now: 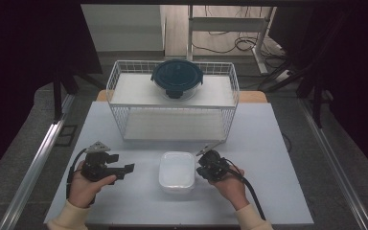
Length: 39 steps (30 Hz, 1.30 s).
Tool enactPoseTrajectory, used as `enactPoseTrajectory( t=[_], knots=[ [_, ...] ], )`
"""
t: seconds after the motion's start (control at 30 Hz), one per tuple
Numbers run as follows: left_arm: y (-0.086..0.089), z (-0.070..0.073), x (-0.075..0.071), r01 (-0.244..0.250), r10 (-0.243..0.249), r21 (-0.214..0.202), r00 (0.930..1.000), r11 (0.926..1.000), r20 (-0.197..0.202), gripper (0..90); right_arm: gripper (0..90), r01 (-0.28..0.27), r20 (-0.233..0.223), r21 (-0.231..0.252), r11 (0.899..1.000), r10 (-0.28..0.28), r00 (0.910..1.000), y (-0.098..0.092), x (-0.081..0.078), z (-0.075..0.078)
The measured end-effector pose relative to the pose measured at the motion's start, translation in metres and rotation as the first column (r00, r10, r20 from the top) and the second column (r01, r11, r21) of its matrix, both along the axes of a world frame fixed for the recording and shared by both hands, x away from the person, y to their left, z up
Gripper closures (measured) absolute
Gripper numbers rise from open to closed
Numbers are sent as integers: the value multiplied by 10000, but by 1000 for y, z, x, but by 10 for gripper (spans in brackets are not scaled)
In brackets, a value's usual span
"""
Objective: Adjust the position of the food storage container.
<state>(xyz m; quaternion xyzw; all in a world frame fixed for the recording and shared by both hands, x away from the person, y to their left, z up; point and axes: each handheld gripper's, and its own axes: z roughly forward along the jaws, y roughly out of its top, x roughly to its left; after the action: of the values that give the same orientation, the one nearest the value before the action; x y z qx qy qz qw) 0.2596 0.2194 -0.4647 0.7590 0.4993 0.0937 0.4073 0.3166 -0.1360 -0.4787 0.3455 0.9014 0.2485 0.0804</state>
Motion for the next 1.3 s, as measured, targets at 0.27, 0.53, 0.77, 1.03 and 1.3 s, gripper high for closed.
enactPoseTrajectory(
  t=[0.27,0.53,0.77,1.03,1.3],
  knots=[
    [-2,0,0,19,-19,19,10000,10000,10,224,893,558,495,747,9956,-596,9970,-28,-8,18],
    [-4,0,-1,31,-31,-33,10000,10000,0,221,843,1192,235,1689,9784,-1249,9919,-63,-18,19],
    [-5,-2,0,49,-49,-72,10000,10000,-61,217,308,1970,131,3086,9306,-2113,9773,-88,-21,17],
    [-5,-2,1,14,-18,-257,9999,9997,-146,213,263,2026,27,3892,8986,-2211,9753,-97,-21,22],
    [-4,-3,1,-10,4,-344,9998,9994,-178,212,259,1944,49,3780,9052,-2119,9773,-96,-21,20]
  ],
)
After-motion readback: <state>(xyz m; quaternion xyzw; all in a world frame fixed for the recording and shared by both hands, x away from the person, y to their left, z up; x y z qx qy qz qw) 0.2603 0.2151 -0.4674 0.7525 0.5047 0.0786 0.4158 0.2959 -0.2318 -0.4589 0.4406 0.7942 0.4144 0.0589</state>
